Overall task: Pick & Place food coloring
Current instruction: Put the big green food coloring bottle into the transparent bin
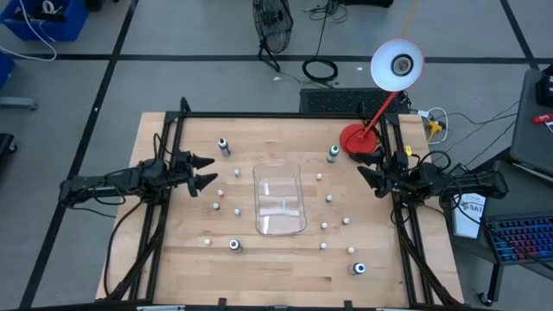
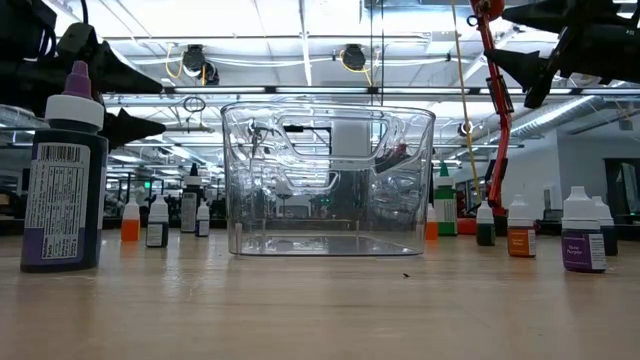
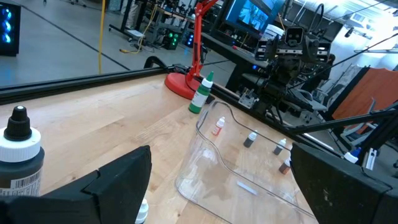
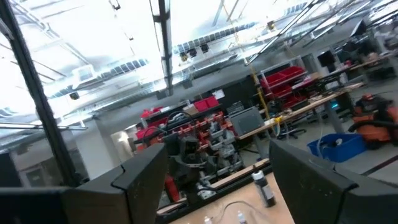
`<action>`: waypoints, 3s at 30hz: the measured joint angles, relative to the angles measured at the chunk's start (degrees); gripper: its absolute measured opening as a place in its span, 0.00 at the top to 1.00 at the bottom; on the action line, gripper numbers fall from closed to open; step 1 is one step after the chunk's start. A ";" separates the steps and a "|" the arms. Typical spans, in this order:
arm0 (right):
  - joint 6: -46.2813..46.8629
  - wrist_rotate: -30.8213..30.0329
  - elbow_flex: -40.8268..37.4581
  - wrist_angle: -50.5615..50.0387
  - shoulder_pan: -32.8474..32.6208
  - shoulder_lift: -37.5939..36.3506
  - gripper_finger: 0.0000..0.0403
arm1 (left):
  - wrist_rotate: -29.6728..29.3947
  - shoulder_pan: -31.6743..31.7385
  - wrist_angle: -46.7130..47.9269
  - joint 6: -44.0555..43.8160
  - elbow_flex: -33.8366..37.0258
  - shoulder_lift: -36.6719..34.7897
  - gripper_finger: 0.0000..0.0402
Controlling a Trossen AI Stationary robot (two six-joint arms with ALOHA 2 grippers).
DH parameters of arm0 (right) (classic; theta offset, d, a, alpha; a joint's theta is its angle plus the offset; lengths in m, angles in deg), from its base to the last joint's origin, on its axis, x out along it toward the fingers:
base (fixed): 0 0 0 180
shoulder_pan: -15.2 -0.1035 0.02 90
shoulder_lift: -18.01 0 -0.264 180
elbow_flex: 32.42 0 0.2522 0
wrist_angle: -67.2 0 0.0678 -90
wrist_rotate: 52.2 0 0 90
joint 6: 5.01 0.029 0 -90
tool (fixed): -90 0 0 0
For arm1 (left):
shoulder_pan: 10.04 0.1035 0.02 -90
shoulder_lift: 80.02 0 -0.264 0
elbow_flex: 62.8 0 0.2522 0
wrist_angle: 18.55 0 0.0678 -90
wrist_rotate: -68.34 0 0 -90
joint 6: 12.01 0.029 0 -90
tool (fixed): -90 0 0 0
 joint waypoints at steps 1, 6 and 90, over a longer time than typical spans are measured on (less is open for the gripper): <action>-0.36 -1.04 0.00 0.00 0.00 0.00 0.34 | 0.00 0.00 0.02 0.00 0.00 -0.02 0.06; -1.49 -1.61 0.00 -1.00 0.00 0.00 0.34 | 0.00 -0.01 0.00 0.00 0.01 -0.02 0.06; 11.91 7.73 73.66 -91.41 30.62 91.95 0.40 | -0.04 0.00 -0.02 0.00 0.00 0.00 0.06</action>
